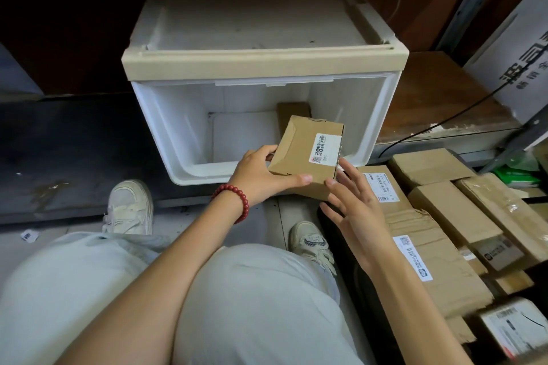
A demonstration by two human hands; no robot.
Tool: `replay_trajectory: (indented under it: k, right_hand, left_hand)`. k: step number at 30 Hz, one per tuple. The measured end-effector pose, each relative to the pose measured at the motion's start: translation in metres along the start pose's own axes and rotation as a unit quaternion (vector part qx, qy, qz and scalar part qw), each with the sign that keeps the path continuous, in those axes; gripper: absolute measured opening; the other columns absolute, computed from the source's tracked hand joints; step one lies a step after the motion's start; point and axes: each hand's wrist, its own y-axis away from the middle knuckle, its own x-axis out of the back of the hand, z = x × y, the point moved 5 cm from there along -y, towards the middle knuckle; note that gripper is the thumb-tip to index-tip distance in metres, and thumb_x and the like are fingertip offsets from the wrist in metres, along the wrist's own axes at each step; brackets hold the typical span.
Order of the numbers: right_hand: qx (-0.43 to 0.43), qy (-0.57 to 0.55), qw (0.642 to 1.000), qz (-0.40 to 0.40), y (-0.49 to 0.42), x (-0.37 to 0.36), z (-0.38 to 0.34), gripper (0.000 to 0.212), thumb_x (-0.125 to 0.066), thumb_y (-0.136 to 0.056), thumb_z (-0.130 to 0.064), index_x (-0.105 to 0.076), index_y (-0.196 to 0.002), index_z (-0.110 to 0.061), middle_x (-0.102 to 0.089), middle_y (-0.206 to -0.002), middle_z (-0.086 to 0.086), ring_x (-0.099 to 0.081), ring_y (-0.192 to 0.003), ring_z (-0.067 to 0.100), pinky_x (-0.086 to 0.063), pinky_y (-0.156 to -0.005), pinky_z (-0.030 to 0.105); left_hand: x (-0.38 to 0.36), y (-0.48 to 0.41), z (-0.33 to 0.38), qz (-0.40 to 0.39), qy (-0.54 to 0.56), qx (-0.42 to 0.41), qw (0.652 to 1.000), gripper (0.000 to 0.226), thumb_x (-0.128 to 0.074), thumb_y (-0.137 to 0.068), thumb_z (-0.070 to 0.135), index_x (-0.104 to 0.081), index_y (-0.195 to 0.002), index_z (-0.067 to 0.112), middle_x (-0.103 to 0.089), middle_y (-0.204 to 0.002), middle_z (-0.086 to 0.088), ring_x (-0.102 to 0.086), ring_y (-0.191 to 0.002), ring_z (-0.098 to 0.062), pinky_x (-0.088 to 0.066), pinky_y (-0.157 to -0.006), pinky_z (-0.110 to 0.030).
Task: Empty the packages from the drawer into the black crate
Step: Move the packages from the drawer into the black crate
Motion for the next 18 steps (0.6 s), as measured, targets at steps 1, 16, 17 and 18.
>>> replay_trajectory:
  k: [1, 16, 17, 18]
  right_hand:
    - [0.006, 0.010, 1.000, -0.001, 0.0004, -0.0003, -0.0010, 0.042, -0.061, -0.092, -0.009, -0.061, -0.123, -0.037, -0.062, -0.128, -0.013, -0.063, -0.115, 0.012, -0.051, -0.091, 0.033]
    - [0.129, 0.177, 0.976, -0.014, 0.0050, -0.0060, -0.0056, 0.072, -0.062, -0.077, 0.019, -0.057, -0.122, -0.037, -0.055, -0.130, -0.018, -0.057, -0.102, -0.010, -0.049, -0.082, 0.013]
    - [0.132, 0.176, 0.976, -0.015, 0.0050, -0.0068, -0.0053, 0.073, -0.062, -0.076, 0.021, -0.056, -0.122, -0.035, -0.054, -0.130, -0.016, -0.057, -0.102, -0.010, -0.049, -0.082, 0.013]
    - [0.133, 0.172, 0.976, -0.016, 0.0048, -0.0071, -0.0051, 0.074, -0.062, -0.075, 0.022, -0.055, -0.124, -0.033, -0.054, -0.130, -0.015, -0.057, -0.102, -0.010, -0.049, -0.082, 0.014]
  left_hand:
    - [0.0001, 0.0008, -0.0006, -0.003, -0.007, 0.000, 1.000, 0.084, -0.081, -0.059, 0.059, -0.049, -0.132, 0.031, -0.053, -0.129, 0.007, -0.052, -0.114, -0.010, -0.045, -0.098, -0.029]
    - [-0.0010, 0.0055, -0.0010, -0.001, 0.052, 0.043, 0.998, 0.096, -0.079, -0.063, 0.058, -0.027, -0.137, 0.024, -0.049, -0.119, 0.012, -0.051, -0.110, -0.009, -0.041, -0.093, -0.025]
    - [-0.0006, 0.0053, -0.0002, 0.003, 0.052, 0.041, 0.998, 0.095, -0.079, -0.064, 0.057, -0.026, -0.136, 0.025, -0.048, -0.117, 0.012, -0.051, -0.109, -0.009, -0.040, -0.091, -0.024]
    - [-0.0001, 0.0049, 0.0003, 0.006, 0.051, 0.038, 0.998, 0.095, -0.079, -0.063, 0.057, -0.026, -0.136, 0.025, -0.048, -0.118, 0.012, -0.052, -0.110, -0.010, -0.040, -0.091, -0.025]
